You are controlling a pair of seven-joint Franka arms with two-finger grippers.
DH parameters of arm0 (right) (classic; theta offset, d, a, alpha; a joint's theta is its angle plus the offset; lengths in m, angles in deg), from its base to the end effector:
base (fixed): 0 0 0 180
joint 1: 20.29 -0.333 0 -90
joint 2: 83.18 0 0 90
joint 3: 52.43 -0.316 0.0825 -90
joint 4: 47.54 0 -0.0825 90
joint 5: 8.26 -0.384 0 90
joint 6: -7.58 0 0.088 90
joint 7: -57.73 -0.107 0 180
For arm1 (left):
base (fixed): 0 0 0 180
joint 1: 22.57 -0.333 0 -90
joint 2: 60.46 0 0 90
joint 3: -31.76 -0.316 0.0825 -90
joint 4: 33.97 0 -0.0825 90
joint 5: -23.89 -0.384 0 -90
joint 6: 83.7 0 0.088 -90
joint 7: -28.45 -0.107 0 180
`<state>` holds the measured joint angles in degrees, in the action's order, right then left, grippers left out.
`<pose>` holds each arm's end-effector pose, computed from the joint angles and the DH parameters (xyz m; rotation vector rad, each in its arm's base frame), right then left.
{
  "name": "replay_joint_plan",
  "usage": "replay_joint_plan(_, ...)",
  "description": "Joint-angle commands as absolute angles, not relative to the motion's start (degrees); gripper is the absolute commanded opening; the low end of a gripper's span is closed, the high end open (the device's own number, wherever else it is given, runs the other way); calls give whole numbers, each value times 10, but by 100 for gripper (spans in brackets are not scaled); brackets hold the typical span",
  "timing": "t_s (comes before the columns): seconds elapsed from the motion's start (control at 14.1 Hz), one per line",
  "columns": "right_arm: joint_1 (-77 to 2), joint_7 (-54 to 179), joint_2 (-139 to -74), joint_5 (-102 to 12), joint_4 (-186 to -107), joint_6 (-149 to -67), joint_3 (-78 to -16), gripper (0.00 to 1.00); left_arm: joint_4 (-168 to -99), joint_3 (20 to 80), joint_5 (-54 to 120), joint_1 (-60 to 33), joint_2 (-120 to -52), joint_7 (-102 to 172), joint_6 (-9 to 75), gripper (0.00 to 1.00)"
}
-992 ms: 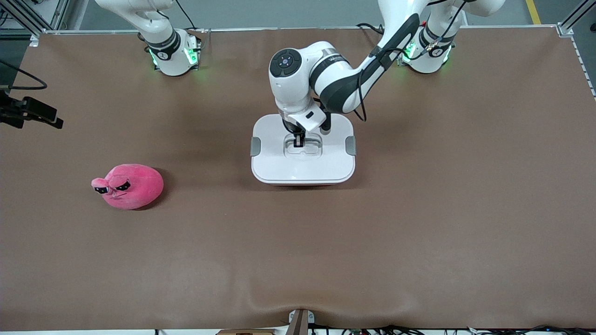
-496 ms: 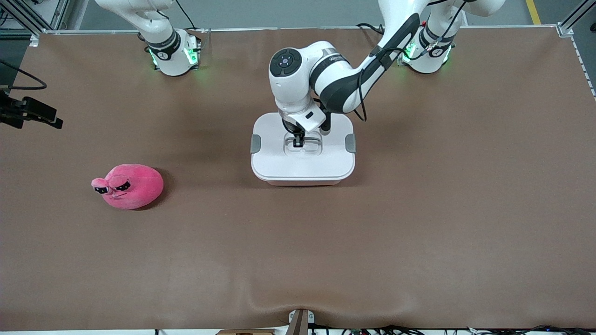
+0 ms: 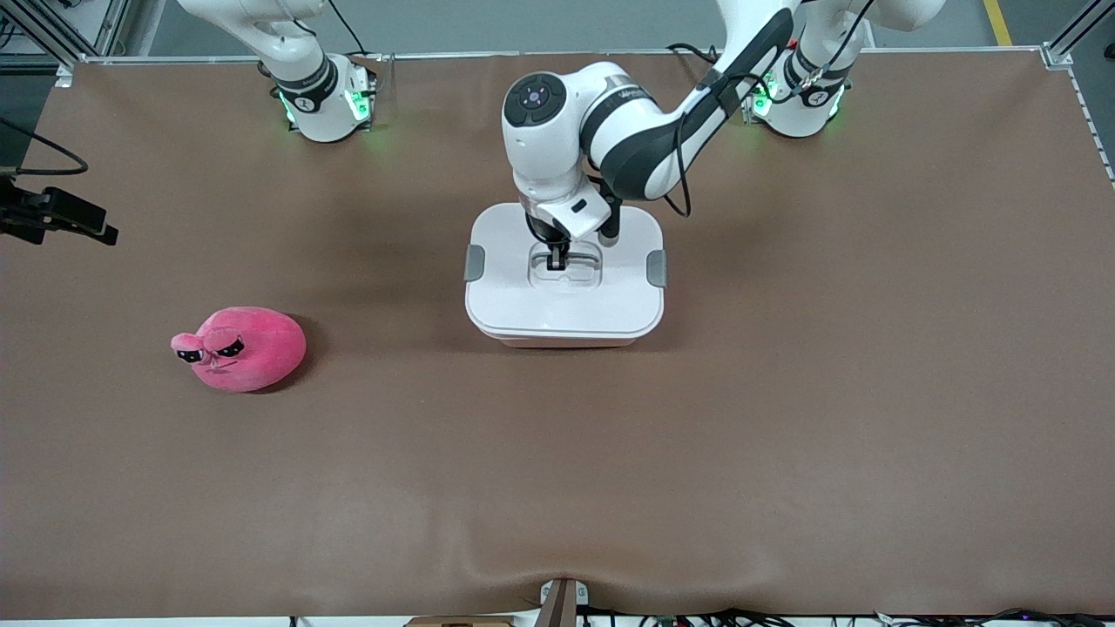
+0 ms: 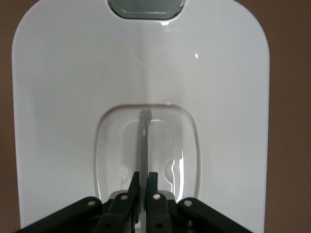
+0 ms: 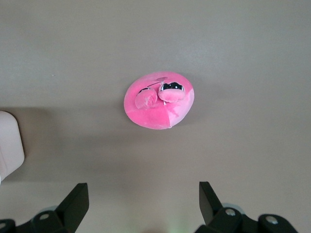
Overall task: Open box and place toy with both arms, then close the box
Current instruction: 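Lift the white lid off the pink tub and carry it aside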
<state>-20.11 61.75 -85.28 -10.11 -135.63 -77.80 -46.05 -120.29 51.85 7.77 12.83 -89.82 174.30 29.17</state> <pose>0.5539 -0.0588 0.6132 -3.1025 0.0670 0.1254 0.4364 -0.5368 0.3815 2.2890 2.1444 0.1409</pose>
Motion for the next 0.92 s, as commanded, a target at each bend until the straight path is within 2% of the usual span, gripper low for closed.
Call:
replay_joint_plan(0.0,-196,624,-853,-98,-1353,-779,-464,100,-1205,521,70,124,-859,1711,251,0)
replay_joint_plan(0.35,-199,624,-854,-98,-1352,-779,-464,100,-1203,521,80,104,-808,1663,214,0)
replay_joint_plan(0.64,-203,623,-873,-99,-1360,-779,-465,100,-1202,521,130,44,-758,1550,196,0)
replay_joint_plan(0.85,-205,624,-883,-100,-1398,-829,-465,100,-1202,521,155,-12,-737,1451,181,0)
